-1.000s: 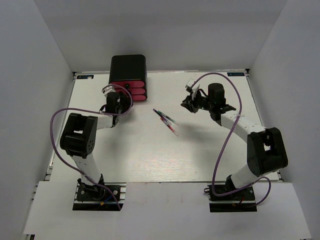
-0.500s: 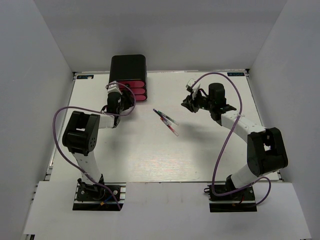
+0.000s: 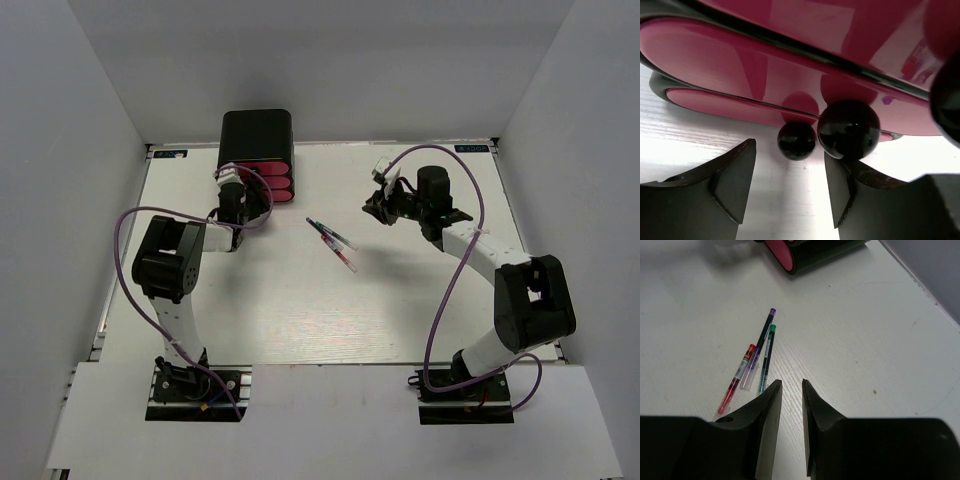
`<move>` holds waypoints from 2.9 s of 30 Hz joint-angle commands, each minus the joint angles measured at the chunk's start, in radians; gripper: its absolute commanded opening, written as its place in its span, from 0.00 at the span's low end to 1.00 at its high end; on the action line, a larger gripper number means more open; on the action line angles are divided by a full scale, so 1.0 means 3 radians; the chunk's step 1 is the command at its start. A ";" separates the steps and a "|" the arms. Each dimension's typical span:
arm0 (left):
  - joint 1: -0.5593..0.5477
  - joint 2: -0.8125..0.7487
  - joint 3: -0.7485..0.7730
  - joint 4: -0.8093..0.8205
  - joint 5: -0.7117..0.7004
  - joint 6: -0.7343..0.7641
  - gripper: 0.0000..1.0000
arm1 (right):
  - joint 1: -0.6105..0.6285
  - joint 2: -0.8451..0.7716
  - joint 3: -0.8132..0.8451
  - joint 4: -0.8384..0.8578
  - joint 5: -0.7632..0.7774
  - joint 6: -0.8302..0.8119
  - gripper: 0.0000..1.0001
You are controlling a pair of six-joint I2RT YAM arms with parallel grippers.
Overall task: Sort the stationery into containers
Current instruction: Open the drawer in the storage box, then pick up the pen from the center of the board.
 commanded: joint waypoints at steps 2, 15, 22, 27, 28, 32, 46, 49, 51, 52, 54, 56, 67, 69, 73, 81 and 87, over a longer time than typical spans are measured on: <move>-0.0015 -0.0007 0.0155 -0.0005 -0.0126 -0.0039 0.67 | -0.0026 -0.0083 -0.0002 0.0122 -0.0019 -0.0026 0.29; -0.0015 0.0095 0.0197 0.0026 -0.0126 -0.0070 0.45 | -0.0015 -0.0083 -0.0022 0.0133 -0.0034 -0.0041 0.29; -0.0015 -0.0048 -0.0125 0.0209 0.0027 -0.0070 0.31 | -0.0015 -0.0088 -0.0037 0.0128 -0.0054 -0.0066 0.29; -0.0045 -0.0288 -0.0422 0.0312 0.0135 -0.0070 0.29 | -0.0005 -0.0104 -0.0047 0.0067 -0.0171 -0.0133 0.30; -0.0045 -0.0329 -0.0544 0.0312 0.0135 -0.0070 0.27 | -0.0010 -0.0099 -0.0048 0.0066 -0.0197 -0.0158 0.30; -0.0045 -0.0523 -0.0806 0.0373 0.0166 -0.0101 0.27 | 0.0005 -0.0078 -0.0027 -0.0097 -0.0407 -0.0327 0.36; -0.0045 -0.1014 -0.0995 0.0199 0.0166 -0.0039 0.89 | 0.0153 0.0683 0.0621 -0.1238 -0.0857 -0.1426 0.58; -0.0045 -0.1350 -0.1199 0.0164 0.0166 -0.0039 0.89 | 0.0214 0.0989 0.0841 -0.1386 -0.0765 -0.1534 0.51; -0.0045 -0.1561 -0.1358 0.0036 0.0201 -0.0039 0.90 | 0.0271 0.1148 0.0939 -0.1432 -0.0648 -0.1534 0.49; -0.0045 -0.1789 -0.1414 -0.0015 0.0202 -0.0039 0.92 | 0.0276 0.1174 0.0975 -0.1432 -0.0617 -0.1534 0.47; -0.0045 -0.2041 -0.1603 -0.0158 0.0202 -0.0070 0.92 | 0.0347 0.1266 0.1016 -0.1402 -0.0495 -0.1529 0.45; -0.0045 -0.2297 -0.1772 -0.0286 0.0202 -0.0116 0.92 | 0.0373 0.1302 0.1026 -0.1361 -0.0398 -0.1529 0.42; -0.0045 -0.3867 -0.2273 -0.1380 0.0105 -0.0821 1.00 | 0.0521 0.1553 0.1277 -0.1212 0.0222 -0.1186 0.36; -0.0045 -0.4138 -0.2375 -0.1544 0.0028 -0.0965 1.00 | 0.0547 0.1568 0.1318 -0.1227 0.0293 -0.1196 0.36; -0.0045 -0.4435 -0.2406 -0.1830 -0.0054 -0.1006 1.00 | 0.0573 0.1655 0.1445 -0.1340 0.0329 -0.1232 0.36; -0.0045 -0.4501 -0.2334 -0.2030 -0.0054 -0.0944 1.00 | 0.0649 0.1711 0.1527 -0.1401 0.0344 -0.1253 0.36; -0.0045 -0.4502 -0.2335 -0.2061 -0.0054 -0.0944 1.00 | 0.0665 0.1660 0.1507 -0.1417 0.0298 -0.1207 0.36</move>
